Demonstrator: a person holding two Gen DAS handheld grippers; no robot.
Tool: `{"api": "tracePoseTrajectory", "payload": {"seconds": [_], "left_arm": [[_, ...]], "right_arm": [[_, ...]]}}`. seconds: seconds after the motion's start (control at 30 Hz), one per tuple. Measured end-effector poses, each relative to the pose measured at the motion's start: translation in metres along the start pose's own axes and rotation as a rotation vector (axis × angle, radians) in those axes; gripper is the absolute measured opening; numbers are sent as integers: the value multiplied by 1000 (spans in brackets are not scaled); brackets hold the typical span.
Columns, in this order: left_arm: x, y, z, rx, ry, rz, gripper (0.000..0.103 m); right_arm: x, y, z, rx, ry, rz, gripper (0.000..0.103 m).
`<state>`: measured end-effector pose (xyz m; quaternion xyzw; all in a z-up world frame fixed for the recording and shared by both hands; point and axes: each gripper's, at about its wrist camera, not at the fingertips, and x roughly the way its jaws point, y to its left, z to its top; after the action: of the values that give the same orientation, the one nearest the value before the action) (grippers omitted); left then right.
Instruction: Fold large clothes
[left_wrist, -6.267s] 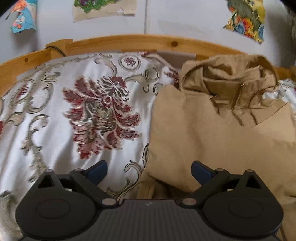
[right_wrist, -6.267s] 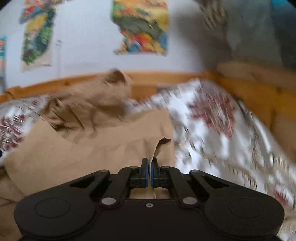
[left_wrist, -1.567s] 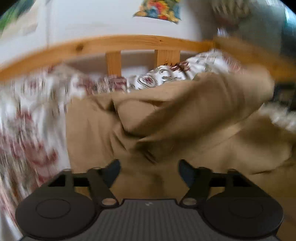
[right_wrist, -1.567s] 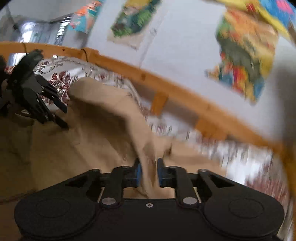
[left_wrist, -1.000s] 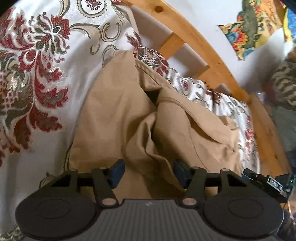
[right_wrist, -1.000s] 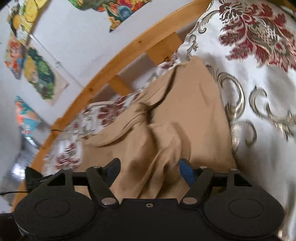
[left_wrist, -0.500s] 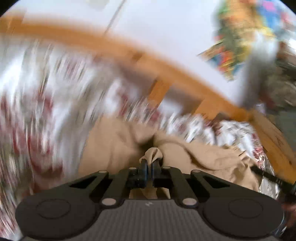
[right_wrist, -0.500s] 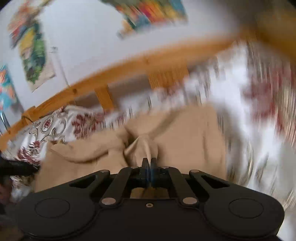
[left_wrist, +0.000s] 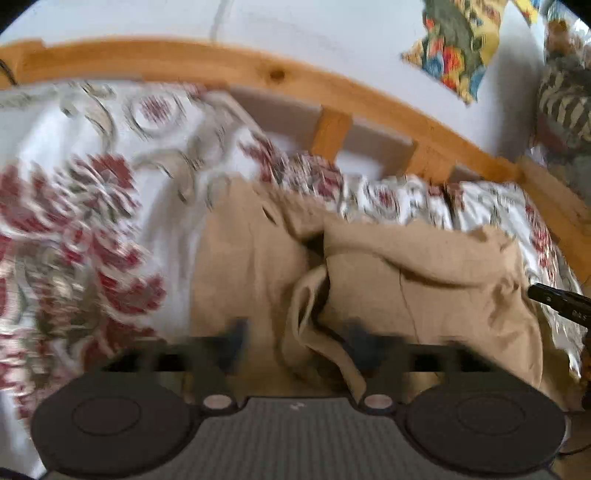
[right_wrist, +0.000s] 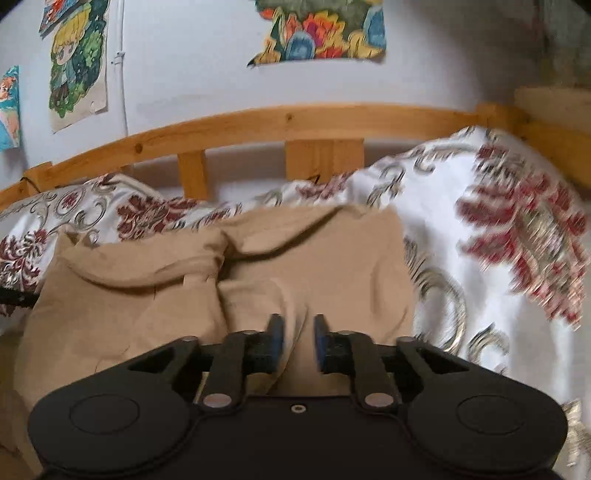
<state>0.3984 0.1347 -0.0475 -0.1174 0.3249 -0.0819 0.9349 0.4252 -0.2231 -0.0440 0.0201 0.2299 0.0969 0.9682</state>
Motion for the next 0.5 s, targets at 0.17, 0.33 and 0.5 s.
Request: {"api": "tracePoseTrajectory", "payload": {"seconds": [0.17,0.33,0.5], "left_arm": [[-8,-21,18,56,-109,59,86],[44,-52,29,154,-78,203,84],[78,-40,13,98,13,192,85]], "right_arm": [[-12,35,16,-181,-110,6,57],[14,79,10,-315,-128,10,55],[46,94,-14,-450,-58,-82,52]]}}
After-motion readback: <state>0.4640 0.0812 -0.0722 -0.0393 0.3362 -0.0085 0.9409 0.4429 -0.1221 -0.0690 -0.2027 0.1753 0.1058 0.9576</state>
